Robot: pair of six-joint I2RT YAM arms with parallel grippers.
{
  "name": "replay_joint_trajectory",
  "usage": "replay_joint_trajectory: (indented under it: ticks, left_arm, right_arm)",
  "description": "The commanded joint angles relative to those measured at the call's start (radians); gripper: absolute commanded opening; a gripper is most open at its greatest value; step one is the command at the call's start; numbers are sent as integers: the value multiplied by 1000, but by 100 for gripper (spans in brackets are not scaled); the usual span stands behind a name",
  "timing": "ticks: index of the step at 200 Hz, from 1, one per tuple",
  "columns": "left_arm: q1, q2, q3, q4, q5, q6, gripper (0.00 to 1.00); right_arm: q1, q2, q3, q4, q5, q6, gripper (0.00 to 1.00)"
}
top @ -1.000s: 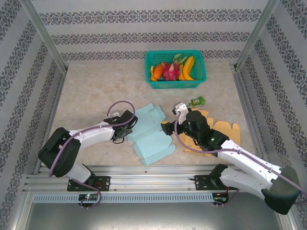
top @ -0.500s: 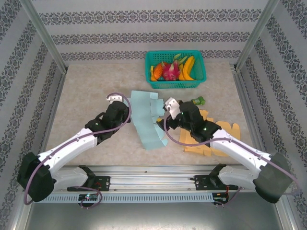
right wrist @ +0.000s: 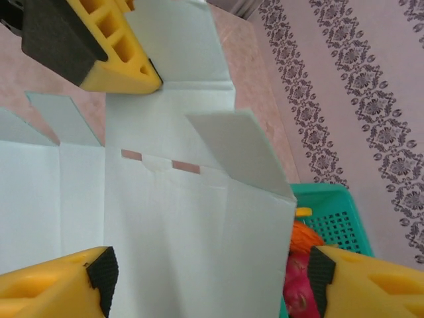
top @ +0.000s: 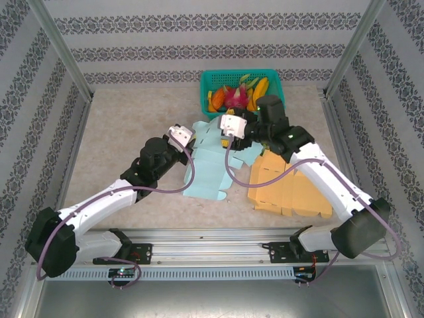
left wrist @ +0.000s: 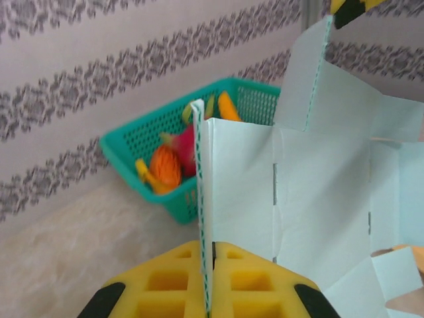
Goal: Fold the paper box
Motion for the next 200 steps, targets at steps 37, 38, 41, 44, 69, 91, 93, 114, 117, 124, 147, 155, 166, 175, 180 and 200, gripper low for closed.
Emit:
replay_joint_trajectory:
  ticks: [37, 38, 41, 44, 69, 91, 93, 114, 117, 124, 147, 155, 166, 175, 180, 200]
  left_arm:
    - [23, 35, -65, 266, 120, 99, 0]
    - [24, 34, -66, 269, 119, 100, 0]
    - [24, 33, -71, 277, 113, 101, 0]
    - [24, 31, -75, 284, 111, 103, 0]
    - [25, 25, -90, 293, 98, 117, 0]
    - [25, 24, -106, 317, 85, 112, 0]
    - [25, 24, -108, 320, 84, 111, 0]
    - [25, 21, -117, 337, 82, 104, 0]
    - [25, 20, -116, 336, 81, 105, 0]
    - [25, 20, -114, 333, 76, 106, 0]
    - [25, 13, -113, 330, 62, 114, 0]
    - [25, 13, -114, 331, 61, 115, 0]
    - [25, 10, -117, 333, 61, 114, 0]
    - [25, 11, -116, 337, 61, 112, 0]
    - [25, 11, -116, 338, 60, 112, 0]
    - [25, 7, -118, 339, 62, 110, 0]
  right_arm:
    - [-45, 102, 257, -305, -32, -167, 61]
    - [-45, 106, 262, -310, -30, -167, 61]
    - [-46, 114, 275, -324, -25, -167, 60]
    - [-47, 123, 288, -339, -20, -168, 60]
    - [-46, 191, 366, -440, 7, -181, 56]
    - [-52, 210, 358, -429, 24, -181, 56]
    - [-53, 211, 356, -427, 24, -181, 56]
    - [-76, 225, 353, -437, 26, -173, 55]
    - [-80, 226, 353, -442, 26, -173, 55]
    - [-85, 227, 351, -450, 25, -173, 54]
    - [-100, 230, 345, -483, 31, -194, 47]
    - [-104, 231, 348, -495, 31, -197, 46]
    - [-109, 233, 352, -515, 32, -203, 44]
    - [-113, 237, 357, -531, 31, -209, 42]
    - [-116, 239, 359, -541, 31, -211, 42]
    - [-124, 247, 364, -565, 28, -213, 39]
